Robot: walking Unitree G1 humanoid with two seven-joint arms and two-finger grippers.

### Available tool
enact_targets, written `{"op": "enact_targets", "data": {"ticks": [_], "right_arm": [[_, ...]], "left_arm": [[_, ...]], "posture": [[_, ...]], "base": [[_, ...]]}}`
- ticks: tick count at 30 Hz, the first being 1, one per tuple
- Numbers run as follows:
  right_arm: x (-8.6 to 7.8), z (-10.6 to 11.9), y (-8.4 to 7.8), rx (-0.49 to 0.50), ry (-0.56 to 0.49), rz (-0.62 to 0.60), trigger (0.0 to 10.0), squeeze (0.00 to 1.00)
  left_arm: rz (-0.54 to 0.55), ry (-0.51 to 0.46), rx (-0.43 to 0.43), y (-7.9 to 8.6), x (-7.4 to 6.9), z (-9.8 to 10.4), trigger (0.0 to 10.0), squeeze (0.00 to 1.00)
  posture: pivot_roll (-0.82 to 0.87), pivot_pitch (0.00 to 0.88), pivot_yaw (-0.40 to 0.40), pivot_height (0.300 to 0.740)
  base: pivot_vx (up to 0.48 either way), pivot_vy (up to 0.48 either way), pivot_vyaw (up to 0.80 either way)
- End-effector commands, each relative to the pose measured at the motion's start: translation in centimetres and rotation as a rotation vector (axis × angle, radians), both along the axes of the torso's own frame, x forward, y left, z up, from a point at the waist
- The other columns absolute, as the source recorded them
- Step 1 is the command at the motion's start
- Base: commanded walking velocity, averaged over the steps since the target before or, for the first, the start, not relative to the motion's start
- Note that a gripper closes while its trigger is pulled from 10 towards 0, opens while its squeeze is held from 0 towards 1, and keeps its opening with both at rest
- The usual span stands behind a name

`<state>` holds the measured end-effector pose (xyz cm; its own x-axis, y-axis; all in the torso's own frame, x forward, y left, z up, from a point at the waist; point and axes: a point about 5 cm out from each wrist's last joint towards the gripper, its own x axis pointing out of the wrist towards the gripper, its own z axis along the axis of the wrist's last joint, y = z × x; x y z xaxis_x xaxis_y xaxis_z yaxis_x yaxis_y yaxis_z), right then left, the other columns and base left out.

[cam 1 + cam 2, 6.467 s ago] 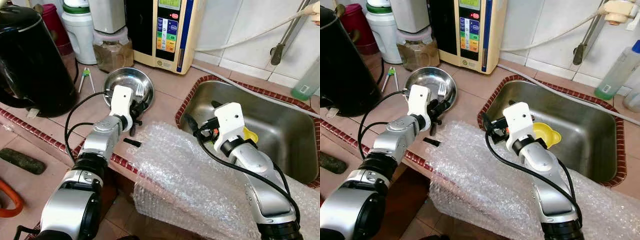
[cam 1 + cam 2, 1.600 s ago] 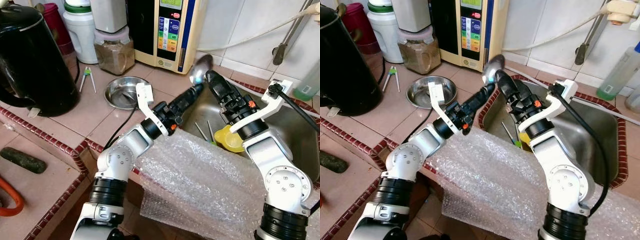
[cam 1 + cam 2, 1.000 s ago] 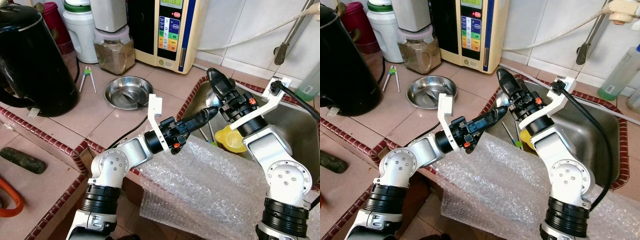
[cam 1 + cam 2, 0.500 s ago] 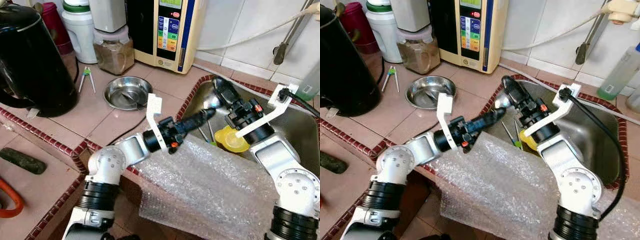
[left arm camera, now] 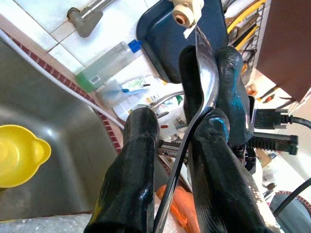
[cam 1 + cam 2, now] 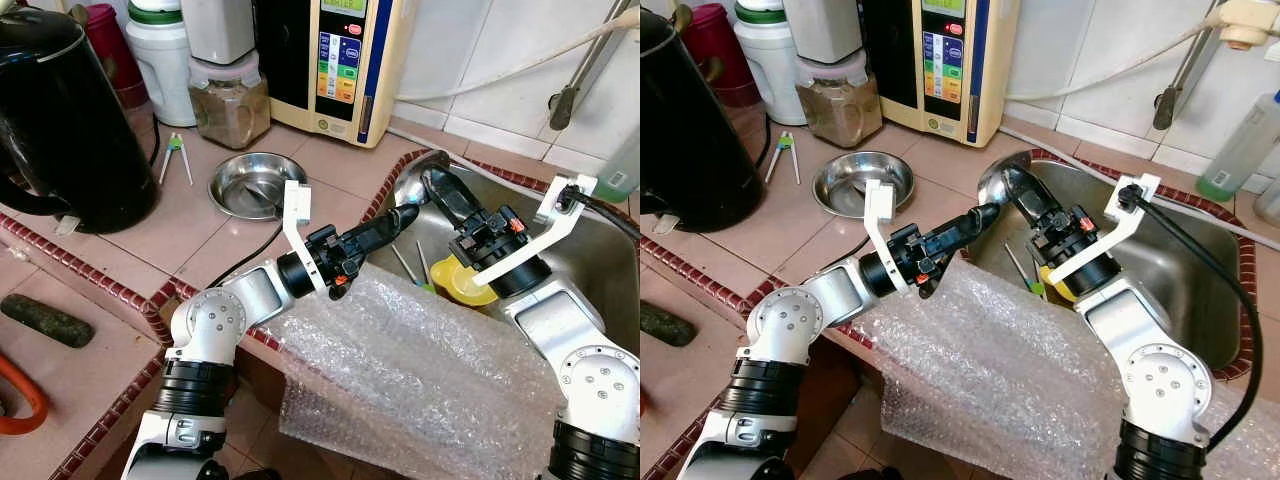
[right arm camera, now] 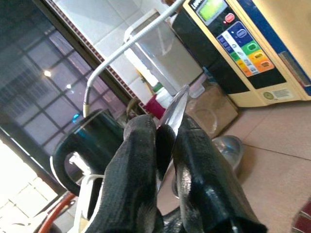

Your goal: Kitchen organization

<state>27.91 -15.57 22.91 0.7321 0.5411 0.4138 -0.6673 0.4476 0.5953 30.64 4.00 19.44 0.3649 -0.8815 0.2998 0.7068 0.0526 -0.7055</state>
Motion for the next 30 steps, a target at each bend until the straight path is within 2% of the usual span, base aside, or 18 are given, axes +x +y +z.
{"op": "enact_targets", "data": {"ticks": [1, 16, 22, 24, 25, 26, 30], "right_arm": [[-0.3, -0.1, 0.6, -0.020, 0.003, 0.031, 0.0, 0.00], [-1.4, 0.1, 2.8, 0.042, -0.007, 0.155, 0.0, 0.00], [-1.5, -0.1, 2.8, 0.037, 0.001, 0.153, 0.0, 0.00], [-1.4, -0.1, 2.7, 0.035, 0.003, 0.143, 0.0, 0.00], [-1.4, -0.1, 2.6, 0.034, 0.003, 0.137, 0.0, 0.00], [-1.3, -0.1, 2.6, 0.029, 0.004, 0.128, 0.0, 0.00], [-1.0, -0.1, 2.5, 0.022, 0.005, 0.102, 0.0, 0.00]], "left_arm": [[-0.025, -0.027, 0.000, -0.5, -0.3, 0.5, 0.0, 0.00], [-0.077, -0.025, 0.017, -1.1, -1.0, -0.1, 0.0, 0.00], [-0.075, -0.037, 0.034, -1.1, -1.0, -0.2, 0.0, 0.00], [-0.058, -0.043, 0.055, -1.1, -0.8, -0.4, 2.8, 0.00], [-0.046, -0.040, 0.063, -1.1, -0.7, -0.5, 10.0, 0.05], [-0.033, -0.037, 0.074, -1.0, -0.6, -0.6, 10.0, 1.00], [-0.033, -0.058, 0.102, -0.9, -0.6, -0.7, 10.0, 1.00]], "posture": [[-0.03, 0.092, -0.005, 0.740], [-0.02, 0.090, -0.003, 0.740], [-0.02, 0.086, -0.002, 0.740], [-0.02, 0.086, -0.002, 0.740], [-0.02, 0.086, -0.002, 0.740], [-0.02, 0.085, -0.002, 0.740], [-0.02, 0.086, -0.003, 0.740]], "base": [[0.000, 0.000, 0.00], [0.000, 0.000, 0.00], [0.000, 0.000, 0.00], [0.000, 0.000, 0.00], [0.000, 0.000, 0.00], [0.000, 0.000, 0.00], [0.000, 0.000, 0.00]]}}
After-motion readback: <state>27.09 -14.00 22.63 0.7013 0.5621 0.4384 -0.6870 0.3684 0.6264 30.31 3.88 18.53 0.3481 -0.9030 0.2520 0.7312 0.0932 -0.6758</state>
